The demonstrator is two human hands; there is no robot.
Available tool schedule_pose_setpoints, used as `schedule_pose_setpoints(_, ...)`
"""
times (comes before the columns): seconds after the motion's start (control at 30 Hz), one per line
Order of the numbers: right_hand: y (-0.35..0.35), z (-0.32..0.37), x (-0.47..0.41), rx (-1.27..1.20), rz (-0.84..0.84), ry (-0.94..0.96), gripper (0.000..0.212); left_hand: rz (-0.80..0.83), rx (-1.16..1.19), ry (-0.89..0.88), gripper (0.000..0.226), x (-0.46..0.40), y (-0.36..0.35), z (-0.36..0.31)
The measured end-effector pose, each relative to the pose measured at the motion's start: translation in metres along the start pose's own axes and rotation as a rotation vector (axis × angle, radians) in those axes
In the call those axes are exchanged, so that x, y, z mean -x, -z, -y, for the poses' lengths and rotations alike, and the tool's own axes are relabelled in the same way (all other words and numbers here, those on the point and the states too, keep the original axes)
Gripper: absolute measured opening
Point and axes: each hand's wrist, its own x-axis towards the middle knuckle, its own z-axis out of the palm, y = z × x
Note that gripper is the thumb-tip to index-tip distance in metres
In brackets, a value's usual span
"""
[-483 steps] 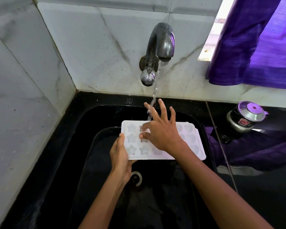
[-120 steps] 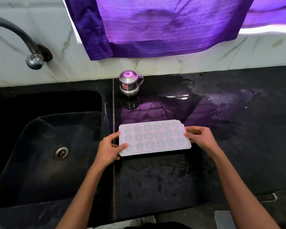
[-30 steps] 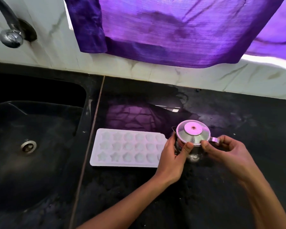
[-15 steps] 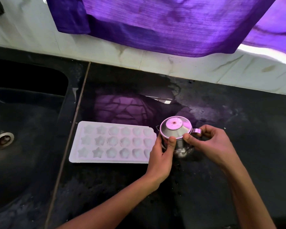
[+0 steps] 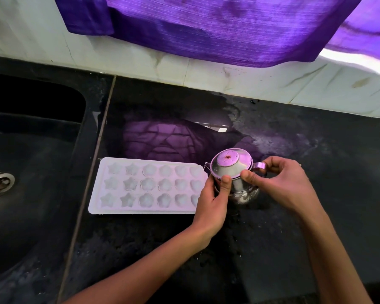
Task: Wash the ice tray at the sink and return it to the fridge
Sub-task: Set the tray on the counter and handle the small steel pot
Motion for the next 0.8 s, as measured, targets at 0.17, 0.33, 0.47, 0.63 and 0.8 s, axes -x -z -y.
schedule_pose_setpoints(0.17, 0.003, 0.005, 0.0, 0.012, 0.017, 0.0, 0.052, -0.002, 0.003, -0.007, 0.061, 0.002, -0.001, -0.003)
schedule_pose_setpoints(0.33, 0.004, 0.007, -0.001, 0.027, 0.005, 0.01, 0.051, -0.003, 0.018, -0.008, 0.058, 0.002, -0.001, -0.006)
schedule_pose_setpoints(0.47, 0.006, 0.008, -0.001, 0.039, 0.001, 0.018, 0.049, 0.002, 0.026, -0.006, 0.061, 0.002, 0.0, -0.006)
schedule_pose_setpoints(0.63, 0.008, 0.011, -0.001, 0.055, -0.002, 0.03, 0.046, 0.003, 0.034, 0.003, 0.05, 0.001, -0.001, -0.007)
schedule_pose_setpoints(0.8, 0.01, 0.014, 0.0, 0.054, 0.001, 0.022, 0.051, 0.017, 0.037, -0.001, 0.05, 0.001, -0.002, -0.008)
